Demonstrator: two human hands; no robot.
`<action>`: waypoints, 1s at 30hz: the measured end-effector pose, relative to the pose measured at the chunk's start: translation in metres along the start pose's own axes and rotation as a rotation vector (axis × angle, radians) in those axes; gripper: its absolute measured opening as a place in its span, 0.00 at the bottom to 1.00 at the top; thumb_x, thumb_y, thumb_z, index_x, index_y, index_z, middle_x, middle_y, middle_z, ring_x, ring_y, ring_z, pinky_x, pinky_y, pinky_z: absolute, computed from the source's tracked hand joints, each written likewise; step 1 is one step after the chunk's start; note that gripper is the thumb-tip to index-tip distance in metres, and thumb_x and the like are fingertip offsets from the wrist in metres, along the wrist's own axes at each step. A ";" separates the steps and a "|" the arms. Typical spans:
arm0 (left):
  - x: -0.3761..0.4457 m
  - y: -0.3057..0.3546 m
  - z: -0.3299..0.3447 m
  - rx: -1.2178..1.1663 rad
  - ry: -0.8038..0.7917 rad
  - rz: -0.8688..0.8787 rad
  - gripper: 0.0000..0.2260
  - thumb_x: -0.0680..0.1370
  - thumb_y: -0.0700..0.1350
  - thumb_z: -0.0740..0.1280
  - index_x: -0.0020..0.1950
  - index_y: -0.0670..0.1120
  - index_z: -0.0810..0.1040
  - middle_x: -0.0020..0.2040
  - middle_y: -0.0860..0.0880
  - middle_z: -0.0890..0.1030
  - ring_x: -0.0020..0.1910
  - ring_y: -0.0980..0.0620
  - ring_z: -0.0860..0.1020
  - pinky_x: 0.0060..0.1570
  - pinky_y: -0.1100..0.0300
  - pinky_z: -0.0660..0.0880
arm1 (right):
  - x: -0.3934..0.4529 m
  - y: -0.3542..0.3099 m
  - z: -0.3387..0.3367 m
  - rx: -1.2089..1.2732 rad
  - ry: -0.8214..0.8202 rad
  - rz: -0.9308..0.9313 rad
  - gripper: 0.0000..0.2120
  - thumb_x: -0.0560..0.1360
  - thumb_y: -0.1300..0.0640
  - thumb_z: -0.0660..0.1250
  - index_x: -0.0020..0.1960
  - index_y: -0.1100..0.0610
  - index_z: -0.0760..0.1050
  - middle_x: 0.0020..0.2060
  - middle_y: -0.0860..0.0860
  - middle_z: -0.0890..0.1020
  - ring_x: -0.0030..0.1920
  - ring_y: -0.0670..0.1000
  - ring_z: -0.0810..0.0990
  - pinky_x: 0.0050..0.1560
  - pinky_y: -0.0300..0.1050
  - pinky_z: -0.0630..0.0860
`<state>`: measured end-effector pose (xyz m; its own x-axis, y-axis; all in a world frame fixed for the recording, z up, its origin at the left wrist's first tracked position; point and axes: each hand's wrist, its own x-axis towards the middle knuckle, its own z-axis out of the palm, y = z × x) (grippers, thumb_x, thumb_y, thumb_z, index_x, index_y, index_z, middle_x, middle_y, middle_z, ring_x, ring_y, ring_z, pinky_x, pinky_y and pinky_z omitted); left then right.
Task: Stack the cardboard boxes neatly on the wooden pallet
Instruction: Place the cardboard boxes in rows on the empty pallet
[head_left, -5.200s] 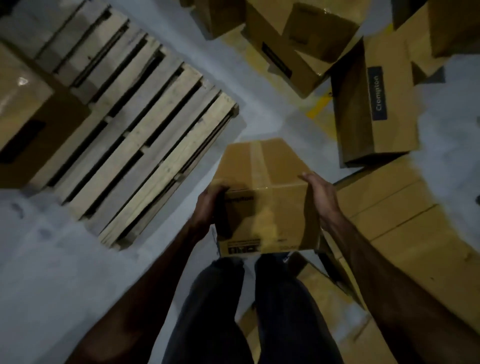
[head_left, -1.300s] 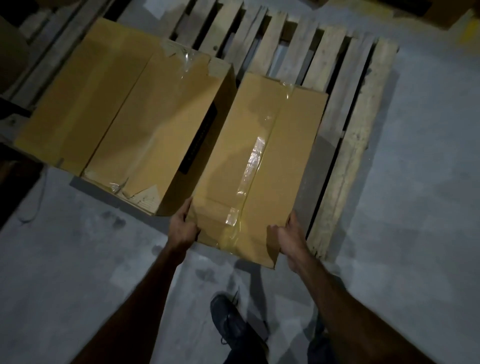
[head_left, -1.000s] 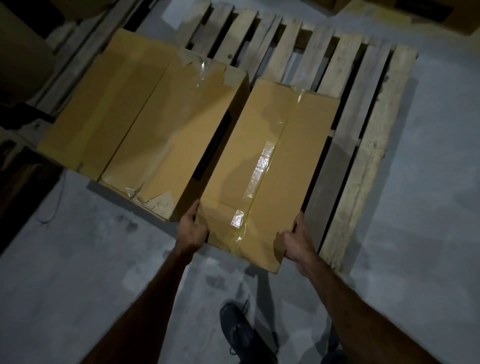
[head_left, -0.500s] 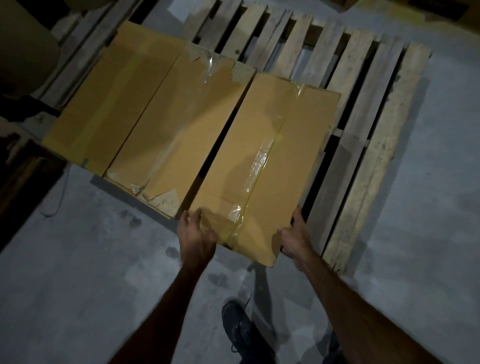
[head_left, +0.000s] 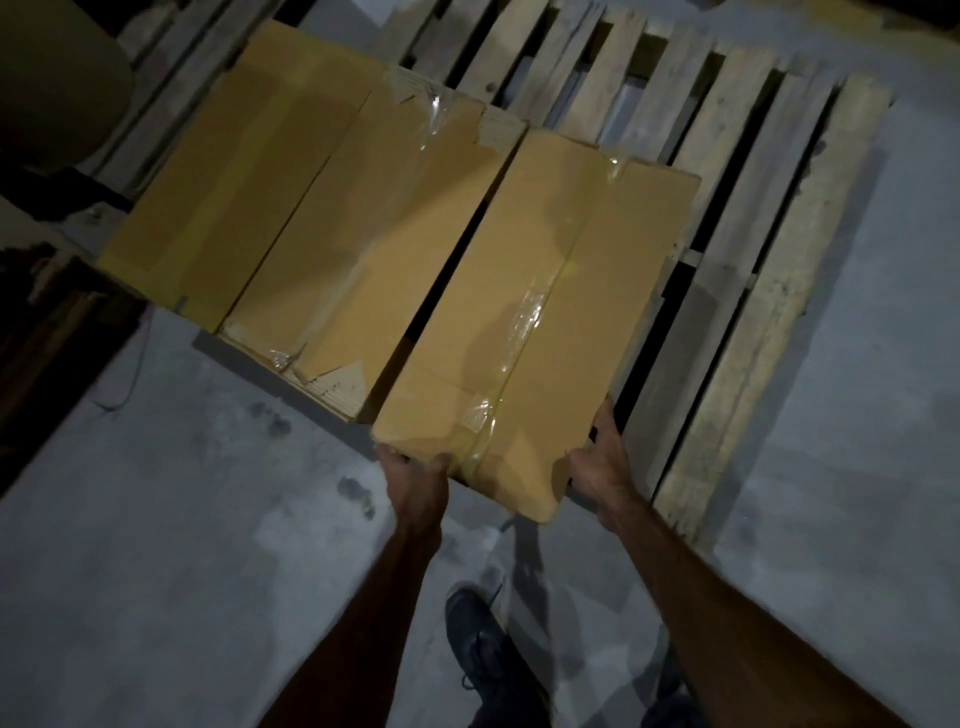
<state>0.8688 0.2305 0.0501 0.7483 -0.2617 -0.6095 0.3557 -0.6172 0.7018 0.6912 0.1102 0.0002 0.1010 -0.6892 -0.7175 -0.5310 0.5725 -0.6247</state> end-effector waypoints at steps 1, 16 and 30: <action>0.003 -0.002 0.000 -0.042 -0.012 -0.031 0.33 0.67 0.42 0.77 0.69 0.58 0.71 0.62 0.49 0.81 0.62 0.45 0.80 0.62 0.37 0.80 | 0.000 0.000 -0.001 -0.012 0.000 -0.018 0.46 0.79 0.63 0.69 0.84 0.38 0.46 0.71 0.48 0.77 0.56 0.51 0.82 0.50 0.44 0.81; 0.014 0.000 -0.014 -0.186 -0.033 -0.014 0.34 0.61 0.50 0.78 0.58 0.79 0.70 0.64 0.50 0.80 0.64 0.44 0.79 0.57 0.37 0.82 | 0.004 0.006 0.013 0.009 -0.005 -0.065 0.44 0.78 0.66 0.67 0.81 0.33 0.52 0.69 0.50 0.79 0.60 0.58 0.83 0.54 0.64 0.84; 0.021 0.006 -0.018 -0.226 -0.057 -0.057 0.43 0.73 0.34 0.78 0.80 0.60 0.61 0.59 0.46 0.79 0.56 0.45 0.82 0.41 0.51 0.84 | 0.000 0.003 0.011 0.018 -0.012 -0.073 0.47 0.78 0.67 0.68 0.80 0.30 0.49 0.70 0.51 0.78 0.63 0.58 0.81 0.59 0.66 0.82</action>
<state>0.8965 0.2345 0.0482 0.6928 -0.2761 -0.6661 0.5177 -0.4526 0.7261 0.6994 0.1167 -0.0055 0.1494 -0.7239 -0.6735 -0.5062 0.5291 -0.6810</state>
